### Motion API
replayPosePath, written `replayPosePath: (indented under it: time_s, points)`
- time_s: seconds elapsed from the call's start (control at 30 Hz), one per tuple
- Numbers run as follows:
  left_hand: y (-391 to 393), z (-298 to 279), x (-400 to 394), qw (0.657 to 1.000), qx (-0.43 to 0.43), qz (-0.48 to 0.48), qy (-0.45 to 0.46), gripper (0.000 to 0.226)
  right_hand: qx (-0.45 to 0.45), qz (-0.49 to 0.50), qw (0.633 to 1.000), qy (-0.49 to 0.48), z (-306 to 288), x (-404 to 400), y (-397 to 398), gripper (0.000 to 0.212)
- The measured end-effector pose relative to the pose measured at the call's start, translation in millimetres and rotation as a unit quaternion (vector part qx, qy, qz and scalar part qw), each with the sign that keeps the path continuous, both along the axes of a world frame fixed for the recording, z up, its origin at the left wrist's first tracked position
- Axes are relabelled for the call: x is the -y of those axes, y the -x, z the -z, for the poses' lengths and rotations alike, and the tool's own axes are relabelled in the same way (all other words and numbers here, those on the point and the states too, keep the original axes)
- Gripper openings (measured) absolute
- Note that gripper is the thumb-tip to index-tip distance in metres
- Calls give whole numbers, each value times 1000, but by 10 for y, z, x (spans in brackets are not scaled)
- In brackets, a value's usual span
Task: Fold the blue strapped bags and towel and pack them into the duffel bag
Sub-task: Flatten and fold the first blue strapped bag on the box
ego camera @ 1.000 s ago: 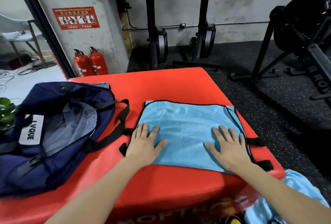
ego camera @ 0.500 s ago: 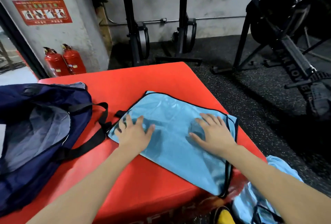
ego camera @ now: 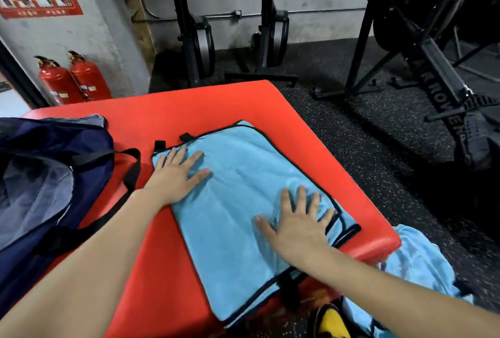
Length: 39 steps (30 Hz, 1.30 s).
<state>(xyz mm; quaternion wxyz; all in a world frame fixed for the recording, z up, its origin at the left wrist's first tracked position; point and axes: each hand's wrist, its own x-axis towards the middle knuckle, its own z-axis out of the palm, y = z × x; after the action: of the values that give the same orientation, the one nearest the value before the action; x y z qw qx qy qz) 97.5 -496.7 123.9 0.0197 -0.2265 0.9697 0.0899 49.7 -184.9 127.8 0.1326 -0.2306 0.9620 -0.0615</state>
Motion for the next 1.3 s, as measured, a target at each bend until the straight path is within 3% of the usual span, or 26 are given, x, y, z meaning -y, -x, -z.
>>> replayPosePath:
  time_s: [0.17,0.3,0.4,0.53,0.63,0.8,1.07,1.2,1.3]
  points:
    - [-129,-4,-423,989,-129,-71,-27,71,-166,-142,972,87,-138,-94,315,73]
    - [-423,-3,-1238,994,-88,58,-25,84,-113,-269,953,82,-88,-394,742,78]
    - [-713,-20,-1718,983,-64,170,-3,82,-126,-264,952,95,-33,-639,835,77]
    - [-988,31,-1929,964,-140,224,-15,63,-132,-255,949,133,-50,-899,809,60]
    - [-1109,74,-1953,951,-186,246,-16,56,-136,-253,947,147,-84,-1065,696,61]
    - [-1281,-20,-2075,952,-190,236,-35,58,-105,-275,951,97,-127,-1219,427,70]
    - [-1650,-48,-2101,971,-97,218,-30,75,-58,-264,959,85,-182,-1396,250,98]
    - [-1761,-48,-2140,978,-105,175,-50,53,-52,-257,962,72,-189,-1437,219,76]
    - [-1769,-119,-2172,982,-101,156,-30,31,-41,-250,966,54,-197,-1447,210,80]
